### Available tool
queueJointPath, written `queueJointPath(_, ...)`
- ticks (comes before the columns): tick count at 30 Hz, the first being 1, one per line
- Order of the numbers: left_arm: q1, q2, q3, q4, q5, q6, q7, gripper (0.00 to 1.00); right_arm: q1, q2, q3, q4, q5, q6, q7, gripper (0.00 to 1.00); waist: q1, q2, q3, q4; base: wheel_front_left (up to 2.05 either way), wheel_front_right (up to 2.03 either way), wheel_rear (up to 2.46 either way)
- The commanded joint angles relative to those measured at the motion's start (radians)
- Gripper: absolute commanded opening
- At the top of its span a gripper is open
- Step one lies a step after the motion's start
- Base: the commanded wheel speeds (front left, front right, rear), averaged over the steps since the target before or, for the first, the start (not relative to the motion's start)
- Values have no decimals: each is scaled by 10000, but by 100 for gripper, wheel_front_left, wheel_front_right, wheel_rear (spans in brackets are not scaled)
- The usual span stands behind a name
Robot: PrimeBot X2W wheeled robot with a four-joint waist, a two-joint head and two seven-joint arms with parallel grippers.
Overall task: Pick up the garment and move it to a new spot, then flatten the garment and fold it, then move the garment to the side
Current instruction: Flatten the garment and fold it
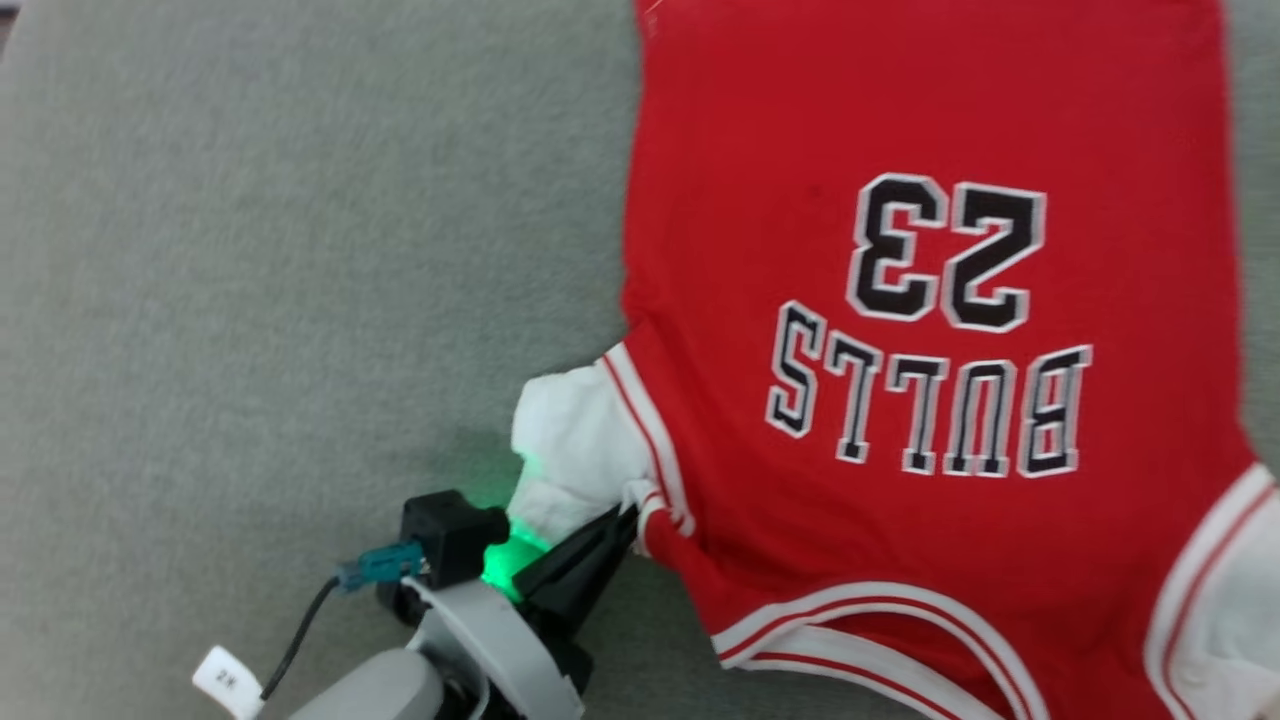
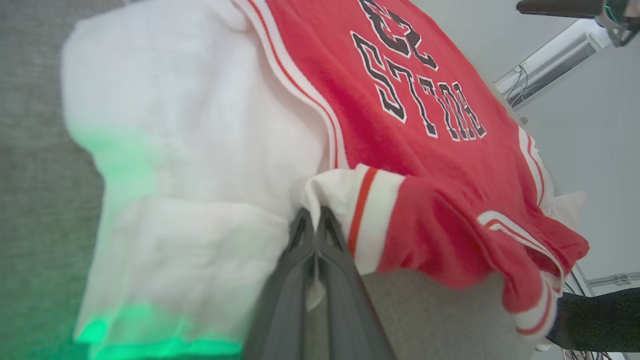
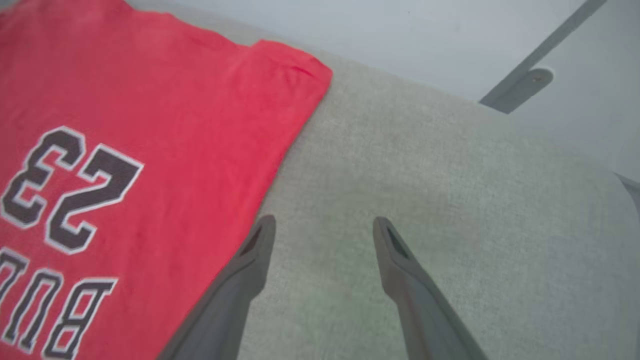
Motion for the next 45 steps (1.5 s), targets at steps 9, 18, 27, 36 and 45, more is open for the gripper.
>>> queueJointPath(9, -669, -506, -464, 457, 91, -57, 43, 0, -4670, 1092, 1153, 3680, -2001, -15, 1976, 100, 0, 0, 1994, 1829, 0, 0, 0)
queueJointPath(18, -704, -338, -669, 771, -68, -10, -158, 0, -5585, 1767, 1870, 5784, -2775, -13, 2791, 98, 0, 0, 2249, 2122, 0, 0, 0)
queueJointPath(27, -678, -65, -538, 1019, -232, 34, -397, 0, -5612, 1934, 2170, 6288, -2375, -7, 1789, 0, 0, 0, 1508, 1710, 0, 0, 0)
queueJointPath(36, -349, 473, -106, 781, -376, 12, -592, 0, -4101, 657, 3244, 4762, -724, -13, 902, 0, 0, 0, -41, 859, 0, 0, 0)
queueJointPath(45, -93, 845, 190, 572, -383, -103, -644, 0, -639, -1113, 3542, 1940, 1467, -13, 25, 0, 0, 0, -1084, -48, 0, 0, 0)
